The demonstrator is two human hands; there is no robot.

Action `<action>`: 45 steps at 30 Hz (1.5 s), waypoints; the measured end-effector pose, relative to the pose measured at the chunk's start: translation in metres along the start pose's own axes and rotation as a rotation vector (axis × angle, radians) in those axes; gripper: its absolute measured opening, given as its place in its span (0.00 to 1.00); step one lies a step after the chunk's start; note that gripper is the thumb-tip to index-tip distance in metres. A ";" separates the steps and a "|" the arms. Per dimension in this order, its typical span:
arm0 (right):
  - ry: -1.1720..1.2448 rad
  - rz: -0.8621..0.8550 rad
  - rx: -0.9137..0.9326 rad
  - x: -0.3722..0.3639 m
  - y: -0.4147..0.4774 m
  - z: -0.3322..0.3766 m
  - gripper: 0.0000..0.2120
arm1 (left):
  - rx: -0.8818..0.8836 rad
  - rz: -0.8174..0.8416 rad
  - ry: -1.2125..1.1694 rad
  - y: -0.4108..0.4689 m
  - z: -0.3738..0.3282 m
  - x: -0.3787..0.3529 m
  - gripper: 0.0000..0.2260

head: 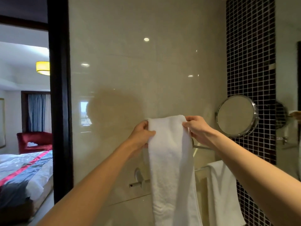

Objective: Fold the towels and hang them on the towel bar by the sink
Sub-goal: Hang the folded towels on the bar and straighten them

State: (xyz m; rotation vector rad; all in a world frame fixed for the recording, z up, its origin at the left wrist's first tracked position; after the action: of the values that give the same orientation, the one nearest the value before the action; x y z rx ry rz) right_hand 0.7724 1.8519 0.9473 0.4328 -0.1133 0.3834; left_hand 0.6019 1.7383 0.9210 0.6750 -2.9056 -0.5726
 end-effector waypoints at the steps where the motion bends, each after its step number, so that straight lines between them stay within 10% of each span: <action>1: -0.005 -0.002 -0.020 -0.002 0.003 -0.011 0.12 | 0.022 0.006 0.001 0.001 0.009 -0.002 0.12; 9: -0.061 -0.028 -0.326 -0.009 0.021 -0.102 0.15 | 0.240 0.116 0.087 -0.001 0.086 -0.007 0.23; 18: -0.016 0.018 -0.495 -0.023 0.034 -0.166 0.18 | 0.441 -0.070 0.067 0.005 0.146 0.006 0.05; 27: -0.006 0.055 -0.418 -0.036 0.039 -0.188 0.18 | 0.523 -0.114 0.084 0.008 0.172 0.008 0.13; 45: -1.096 0.270 0.242 -0.089 0.013 -0.183 0.15 | 0.106 -0.004 1.244 0.009 0.158 -0.019 0.16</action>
State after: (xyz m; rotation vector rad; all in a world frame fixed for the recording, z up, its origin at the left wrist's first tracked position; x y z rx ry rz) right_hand 0.6903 1.9113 0.7710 0.8361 -1.2096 0.3892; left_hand 0.5861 1.8076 0.7788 0.6853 -1.7569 0.0548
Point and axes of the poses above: each hand's wrist, its own y-axis towards the middle knuckle, its own x-axis out of the back of the hand, z = x × y, the point moved 8 cm from there along y, towards the middle knuckle, and after that the axes turned 2 degrees about -y, right-handed, at the moved point
